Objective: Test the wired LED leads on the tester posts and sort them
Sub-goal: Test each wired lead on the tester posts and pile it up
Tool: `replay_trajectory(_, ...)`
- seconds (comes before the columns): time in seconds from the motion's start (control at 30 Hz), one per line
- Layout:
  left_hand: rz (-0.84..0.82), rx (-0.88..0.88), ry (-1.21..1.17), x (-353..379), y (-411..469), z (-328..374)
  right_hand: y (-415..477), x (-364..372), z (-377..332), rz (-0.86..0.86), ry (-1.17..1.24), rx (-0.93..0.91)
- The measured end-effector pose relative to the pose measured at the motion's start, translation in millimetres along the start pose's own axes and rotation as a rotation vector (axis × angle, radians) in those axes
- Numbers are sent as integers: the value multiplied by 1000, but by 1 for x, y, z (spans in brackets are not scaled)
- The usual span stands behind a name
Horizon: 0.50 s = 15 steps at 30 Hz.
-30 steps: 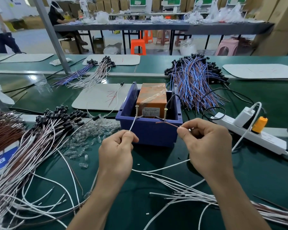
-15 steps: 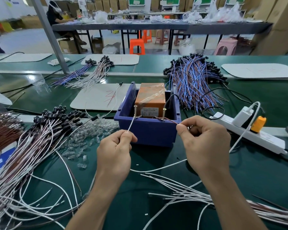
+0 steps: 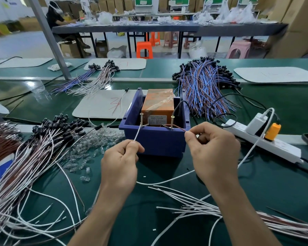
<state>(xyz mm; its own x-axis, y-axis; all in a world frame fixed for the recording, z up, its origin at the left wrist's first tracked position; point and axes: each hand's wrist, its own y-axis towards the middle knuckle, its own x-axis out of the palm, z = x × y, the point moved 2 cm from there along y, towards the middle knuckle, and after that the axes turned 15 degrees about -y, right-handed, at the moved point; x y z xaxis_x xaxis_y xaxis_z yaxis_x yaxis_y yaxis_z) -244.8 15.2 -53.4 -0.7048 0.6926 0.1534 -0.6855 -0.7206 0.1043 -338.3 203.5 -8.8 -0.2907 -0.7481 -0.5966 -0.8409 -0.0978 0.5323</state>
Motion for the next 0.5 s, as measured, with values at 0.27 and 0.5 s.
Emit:
replay_trajectory(0.27,5,-16,-39,1,-1,2,-1,4,-3,16,-10,4)
replay_trajectory(0.5,-5,-24,-64,3,-5,7,-1,4,-3,32,-8,-1)
